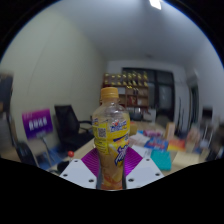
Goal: Pour water
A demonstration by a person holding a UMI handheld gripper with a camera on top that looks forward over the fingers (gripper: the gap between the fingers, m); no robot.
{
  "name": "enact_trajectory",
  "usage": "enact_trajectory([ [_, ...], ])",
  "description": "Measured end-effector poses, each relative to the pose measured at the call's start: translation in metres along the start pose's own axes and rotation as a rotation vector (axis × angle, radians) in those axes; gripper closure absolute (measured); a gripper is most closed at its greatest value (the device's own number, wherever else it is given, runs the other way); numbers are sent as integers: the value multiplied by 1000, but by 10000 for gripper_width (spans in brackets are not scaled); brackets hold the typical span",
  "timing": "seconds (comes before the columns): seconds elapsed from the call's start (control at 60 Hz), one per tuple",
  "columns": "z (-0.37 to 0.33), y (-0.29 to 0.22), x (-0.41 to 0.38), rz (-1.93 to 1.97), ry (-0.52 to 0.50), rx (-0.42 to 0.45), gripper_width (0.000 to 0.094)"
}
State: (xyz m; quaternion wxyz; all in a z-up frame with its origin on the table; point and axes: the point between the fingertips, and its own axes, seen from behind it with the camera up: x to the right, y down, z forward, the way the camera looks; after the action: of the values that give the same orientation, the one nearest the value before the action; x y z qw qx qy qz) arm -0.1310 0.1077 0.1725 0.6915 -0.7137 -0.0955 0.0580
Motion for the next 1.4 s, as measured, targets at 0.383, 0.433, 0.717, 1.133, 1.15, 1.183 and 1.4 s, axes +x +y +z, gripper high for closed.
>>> enact_trajectory([
  [0.383,11,80,11,132,-38,-85,655],
  [0.433,10,92,5,103,-49,-105,639],
  [0.717,6,92,5,82,-25,-73,534],
  [1.133,-105,68,22,120,-13,-151,104],
  [1.15,-116,67,21,117,-15,-151,104],
  [1.183,-134,64,17,111,-23,-147,104],
  [1.4,-241,57,-5,76,-57,-138,112],
])
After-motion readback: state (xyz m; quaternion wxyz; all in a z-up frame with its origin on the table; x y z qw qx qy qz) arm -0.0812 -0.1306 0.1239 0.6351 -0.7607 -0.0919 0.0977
